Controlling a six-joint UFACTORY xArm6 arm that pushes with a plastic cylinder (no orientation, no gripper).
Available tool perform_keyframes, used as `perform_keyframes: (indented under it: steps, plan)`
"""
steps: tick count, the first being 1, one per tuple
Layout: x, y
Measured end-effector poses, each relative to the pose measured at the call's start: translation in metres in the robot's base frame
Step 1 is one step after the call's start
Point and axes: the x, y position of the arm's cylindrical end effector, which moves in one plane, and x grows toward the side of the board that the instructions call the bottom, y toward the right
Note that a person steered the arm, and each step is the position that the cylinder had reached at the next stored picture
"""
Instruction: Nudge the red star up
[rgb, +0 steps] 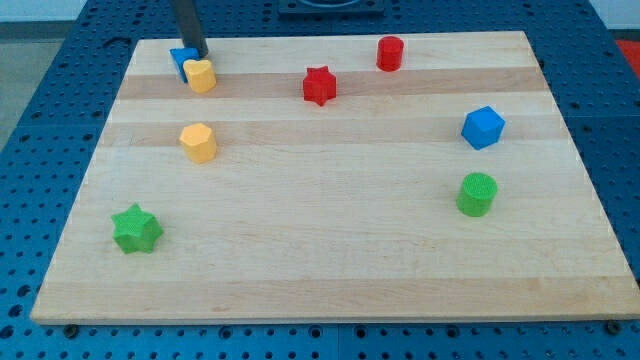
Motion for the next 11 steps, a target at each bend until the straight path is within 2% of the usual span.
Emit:
perform_keyframes:
  steps: [3, 5, 7, 9, 11]
  plan:
    - [0.014, 0.173]
    - [0.043, 0.223]
    - [0.112, 0.236]
    - [0.116, 0.17]
    - [0.108, 0.185]
